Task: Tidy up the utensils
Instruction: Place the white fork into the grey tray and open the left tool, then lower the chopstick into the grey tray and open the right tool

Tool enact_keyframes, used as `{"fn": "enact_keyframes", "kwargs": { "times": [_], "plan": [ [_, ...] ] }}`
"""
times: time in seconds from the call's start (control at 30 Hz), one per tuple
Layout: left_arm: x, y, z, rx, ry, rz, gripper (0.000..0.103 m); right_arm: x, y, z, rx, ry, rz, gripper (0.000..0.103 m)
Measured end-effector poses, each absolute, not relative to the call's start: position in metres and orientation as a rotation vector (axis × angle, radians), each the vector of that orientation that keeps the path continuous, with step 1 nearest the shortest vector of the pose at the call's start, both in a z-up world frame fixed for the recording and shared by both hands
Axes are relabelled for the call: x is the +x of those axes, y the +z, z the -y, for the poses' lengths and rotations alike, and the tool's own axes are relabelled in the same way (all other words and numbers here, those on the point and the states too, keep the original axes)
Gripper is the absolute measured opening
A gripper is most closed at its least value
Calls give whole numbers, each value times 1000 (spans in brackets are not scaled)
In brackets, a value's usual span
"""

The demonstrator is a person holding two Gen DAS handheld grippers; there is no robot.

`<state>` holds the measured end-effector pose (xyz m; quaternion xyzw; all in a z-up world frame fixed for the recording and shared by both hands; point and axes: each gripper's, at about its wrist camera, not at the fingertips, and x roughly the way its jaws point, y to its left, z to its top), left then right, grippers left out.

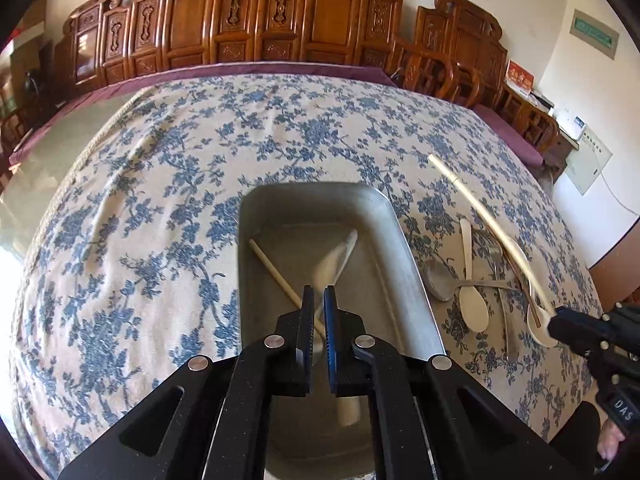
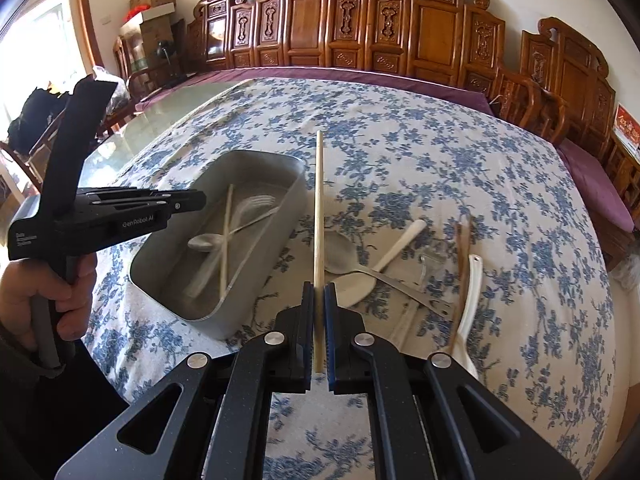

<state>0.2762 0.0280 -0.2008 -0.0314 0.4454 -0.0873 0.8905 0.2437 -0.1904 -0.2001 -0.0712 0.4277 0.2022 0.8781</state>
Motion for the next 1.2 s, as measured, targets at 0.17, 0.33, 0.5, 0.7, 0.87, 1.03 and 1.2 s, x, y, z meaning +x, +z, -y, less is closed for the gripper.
{"fn": "enact_keyframes", "kwargs": {
  "times": [0.17,0.33,0.5,0.7,0.87,1.03,1.2],
  "plan": [
    [271,-190,-39,-61,-174,-889,5,243,-202,171,-140,453,-901,6],
    [268,-187,-49,-44,-153,-872,5,244,-208,146,-134,487,-920,6],
    [268,-185,-60,-44,-139,-861,5,247,-214,123,-136,512,-943,6],
    [268,-182,-68,-55,-126,-852,5,254,-225,108,-130,514,-981,6],
    [267,-180,-72,-65,-123,-845,5,261,-231,102,-119,512,-1002,6],
    [266,-179,-73,-61,-123,-841,5,267,-235,96,-98,520,-1017,6],
    [265,-178,-73,-62,-123,-842,5,270,-238,91,-90,543,-1019,6]
  ]
}}
